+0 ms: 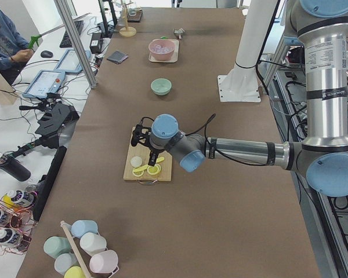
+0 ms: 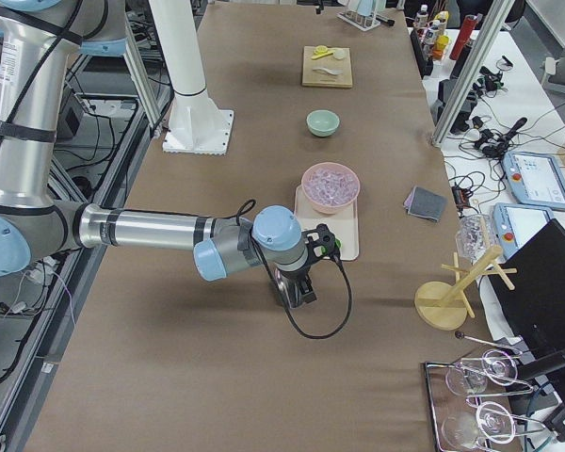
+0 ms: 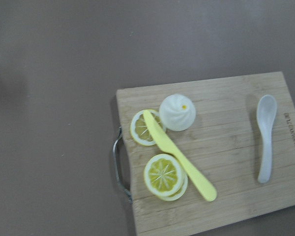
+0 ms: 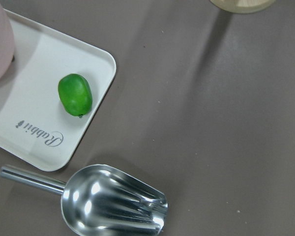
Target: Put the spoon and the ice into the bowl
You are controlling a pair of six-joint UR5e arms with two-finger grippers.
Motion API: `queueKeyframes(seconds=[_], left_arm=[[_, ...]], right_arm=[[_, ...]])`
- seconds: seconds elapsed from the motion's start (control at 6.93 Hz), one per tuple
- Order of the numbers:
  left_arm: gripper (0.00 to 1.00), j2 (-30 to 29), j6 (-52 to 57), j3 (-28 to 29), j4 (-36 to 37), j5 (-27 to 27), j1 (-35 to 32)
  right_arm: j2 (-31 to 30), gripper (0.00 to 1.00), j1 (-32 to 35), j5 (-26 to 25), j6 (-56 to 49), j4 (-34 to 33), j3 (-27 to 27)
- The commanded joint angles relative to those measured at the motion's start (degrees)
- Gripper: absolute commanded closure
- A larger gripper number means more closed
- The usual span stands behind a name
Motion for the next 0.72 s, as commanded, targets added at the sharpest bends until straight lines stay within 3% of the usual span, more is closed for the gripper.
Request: queueKeyframes(seconds=[0.0, 0.29, 0.43, 0.58], left_arm=[[0.19, -6.67, -3.63, 0.36, 0.94, 8.74, 9.09], [0.27, -16.25, -3.37, 1.24, 12.15, 13.66, 17.43], [0.34, -17.50, -2.58, 3.24, 12.72, 17.60, 20.52], [0.38, -19.00, -2.40, 6.31, 12.46, 18.25, 21.86]], right_arm=[[5.15, 0.00, -4.89, 0.39, 9.39, 0.30, 1.36], [7.90, 0.00, -9.21, 0.04, 14.27, 0.30, 1.80], [11.57, 0.00, -12.18, -0.48, 20.28, 0.30, 1.63], [14.22, 0.00, -15.60, -1.44, 25.48, 0.30, 1.54]])
